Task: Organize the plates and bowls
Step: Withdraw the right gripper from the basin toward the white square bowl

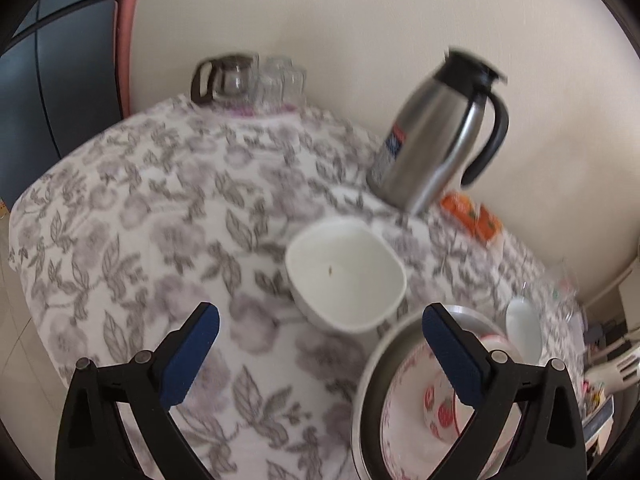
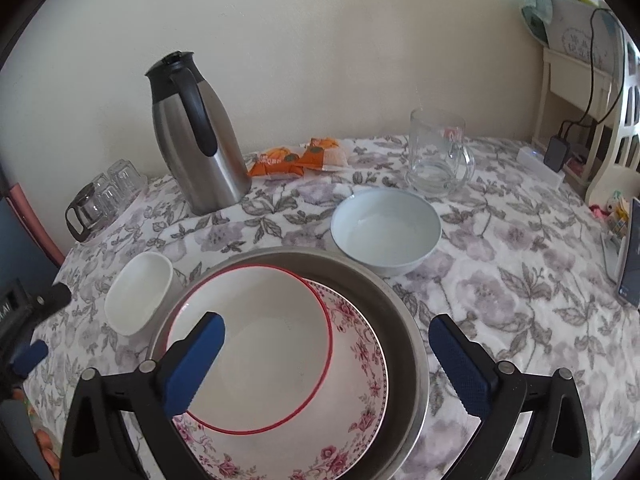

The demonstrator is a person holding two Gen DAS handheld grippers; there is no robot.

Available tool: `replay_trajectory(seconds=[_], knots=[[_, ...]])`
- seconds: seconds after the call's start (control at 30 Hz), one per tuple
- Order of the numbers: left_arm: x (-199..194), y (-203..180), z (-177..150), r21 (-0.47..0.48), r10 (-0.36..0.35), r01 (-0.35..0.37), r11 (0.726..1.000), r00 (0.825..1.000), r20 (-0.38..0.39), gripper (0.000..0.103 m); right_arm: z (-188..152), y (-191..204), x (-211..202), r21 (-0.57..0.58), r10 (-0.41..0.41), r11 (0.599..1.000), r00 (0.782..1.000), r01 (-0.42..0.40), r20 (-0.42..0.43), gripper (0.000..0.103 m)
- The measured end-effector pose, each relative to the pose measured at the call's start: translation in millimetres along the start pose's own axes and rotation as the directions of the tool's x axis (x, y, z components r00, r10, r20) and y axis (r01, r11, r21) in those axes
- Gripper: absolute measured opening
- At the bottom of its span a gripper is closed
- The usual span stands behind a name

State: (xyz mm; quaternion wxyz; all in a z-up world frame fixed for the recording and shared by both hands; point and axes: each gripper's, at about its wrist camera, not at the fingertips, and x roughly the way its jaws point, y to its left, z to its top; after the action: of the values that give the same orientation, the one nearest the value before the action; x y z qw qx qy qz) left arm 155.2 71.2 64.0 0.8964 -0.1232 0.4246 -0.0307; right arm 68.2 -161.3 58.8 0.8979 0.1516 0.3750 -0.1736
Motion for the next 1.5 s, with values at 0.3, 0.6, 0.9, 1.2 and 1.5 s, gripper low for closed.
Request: replay_trajectory(seconds=[0.3,0.6,0.9,1.2,1.5], knots=[[-14,23,24,-0.014,-0.111,0.113,0.994,0.988,0.107,0.101,4,23,-12,-0.056,0.007,0.998,0.997,-0.003,0.072,0.103],[-16,33,39,0.062,-0.206,0.199,0.978,0.971,0.124,0.101,16,58,-23,-0.131,0.137,0.983,0.99,-0.131,0.043,0.103],[13,48,47,0.026,-0.212,0.211,0.977,0.977,0.037,0.101,57,96,-11,-0.138,0.185,0.972,0.982,-0.19,-0.046,0.103],[35,54,45,-0.022,-0.207,0.207,0.978,0.978,-0.017,0.101,90,104,1,-0.18,0.109,0.977,0.992,-0.118,-0.057,0.103],[47,33,48,-0.028,-0.298,0.296,0.955,0.952,-0.071,0.101,123,33,6,-0.097,0.012,0.995,0.999,-0.017,-0.051,0.103]])
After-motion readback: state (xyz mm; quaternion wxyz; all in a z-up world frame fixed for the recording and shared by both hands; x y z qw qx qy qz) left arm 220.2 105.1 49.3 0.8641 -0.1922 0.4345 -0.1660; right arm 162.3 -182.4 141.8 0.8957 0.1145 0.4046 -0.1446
